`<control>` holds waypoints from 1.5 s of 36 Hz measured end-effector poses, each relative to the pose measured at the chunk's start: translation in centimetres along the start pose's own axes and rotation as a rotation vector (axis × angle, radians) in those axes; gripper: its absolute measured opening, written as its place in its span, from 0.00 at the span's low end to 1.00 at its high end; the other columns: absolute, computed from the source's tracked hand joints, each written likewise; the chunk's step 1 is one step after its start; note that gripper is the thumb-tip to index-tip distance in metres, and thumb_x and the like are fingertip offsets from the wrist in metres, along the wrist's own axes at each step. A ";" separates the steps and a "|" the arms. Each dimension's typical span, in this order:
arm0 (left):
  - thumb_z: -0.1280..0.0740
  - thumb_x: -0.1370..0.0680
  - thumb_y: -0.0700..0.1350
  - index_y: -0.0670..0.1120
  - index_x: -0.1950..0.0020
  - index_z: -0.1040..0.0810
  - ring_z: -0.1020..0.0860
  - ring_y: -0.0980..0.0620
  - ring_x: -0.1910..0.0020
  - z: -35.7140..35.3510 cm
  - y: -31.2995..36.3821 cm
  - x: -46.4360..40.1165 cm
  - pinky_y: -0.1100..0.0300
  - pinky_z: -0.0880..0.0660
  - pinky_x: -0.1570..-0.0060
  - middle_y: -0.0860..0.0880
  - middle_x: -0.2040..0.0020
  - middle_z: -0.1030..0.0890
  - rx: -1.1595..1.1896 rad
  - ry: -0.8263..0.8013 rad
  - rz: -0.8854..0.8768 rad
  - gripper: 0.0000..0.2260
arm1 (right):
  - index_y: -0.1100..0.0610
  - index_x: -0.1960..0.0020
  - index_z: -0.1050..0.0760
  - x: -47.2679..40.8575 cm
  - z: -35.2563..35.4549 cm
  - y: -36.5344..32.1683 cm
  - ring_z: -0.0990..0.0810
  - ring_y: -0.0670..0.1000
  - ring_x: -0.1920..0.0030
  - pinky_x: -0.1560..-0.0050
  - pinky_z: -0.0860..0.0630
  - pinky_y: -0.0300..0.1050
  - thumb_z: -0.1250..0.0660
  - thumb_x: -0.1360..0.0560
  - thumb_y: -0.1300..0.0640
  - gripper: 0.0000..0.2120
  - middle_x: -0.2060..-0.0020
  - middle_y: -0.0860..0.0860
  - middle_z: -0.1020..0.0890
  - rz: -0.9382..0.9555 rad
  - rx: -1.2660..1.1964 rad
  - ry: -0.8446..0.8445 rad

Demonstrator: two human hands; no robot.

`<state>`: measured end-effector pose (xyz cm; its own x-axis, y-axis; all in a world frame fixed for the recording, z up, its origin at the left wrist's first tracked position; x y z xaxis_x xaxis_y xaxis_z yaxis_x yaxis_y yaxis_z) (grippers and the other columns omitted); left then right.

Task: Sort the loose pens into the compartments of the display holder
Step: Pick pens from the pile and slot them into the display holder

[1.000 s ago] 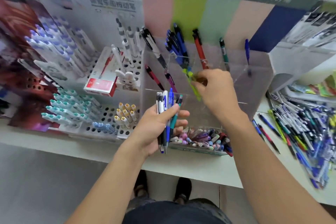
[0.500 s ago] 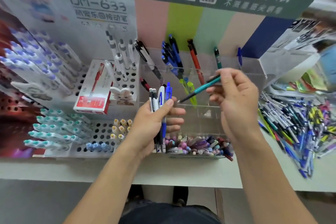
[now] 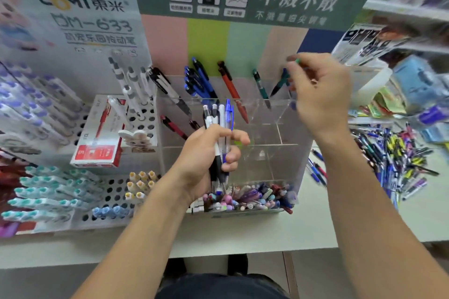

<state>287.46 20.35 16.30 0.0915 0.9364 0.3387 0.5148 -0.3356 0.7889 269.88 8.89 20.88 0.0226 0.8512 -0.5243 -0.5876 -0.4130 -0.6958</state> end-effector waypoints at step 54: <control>0.39 0.15 0.49 0.45 0.40 0.19 0.36 0.56 0.75 0.0 -2.0 -0.9 0.66 0.38 0.78 0.51 0.64 0.24 -0.108 0.032 -0.031 0.12 | 0.60 0.52 0.21 5.3 4.4 1.2 0.19 0.47 0.61 0.54 0.19 0.43 0.33 0.18 0.62 0.04 0.64 0.47 0.16 -0.383 -0.663 0.312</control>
<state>286.36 20.20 14.43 0.0488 0.9434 0.3282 0.4223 -0.3172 0.8491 265.72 14.35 19.45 0.4054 0.8831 -0.2360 0.1032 -0.3007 -0.9481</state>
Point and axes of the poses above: each hand's wrist, its own x-axis away from the middle knuckle, its own z-axis out of the back of the hand, y = z × x, the point moved 1 cm from there along -x, towards the middle knuckle
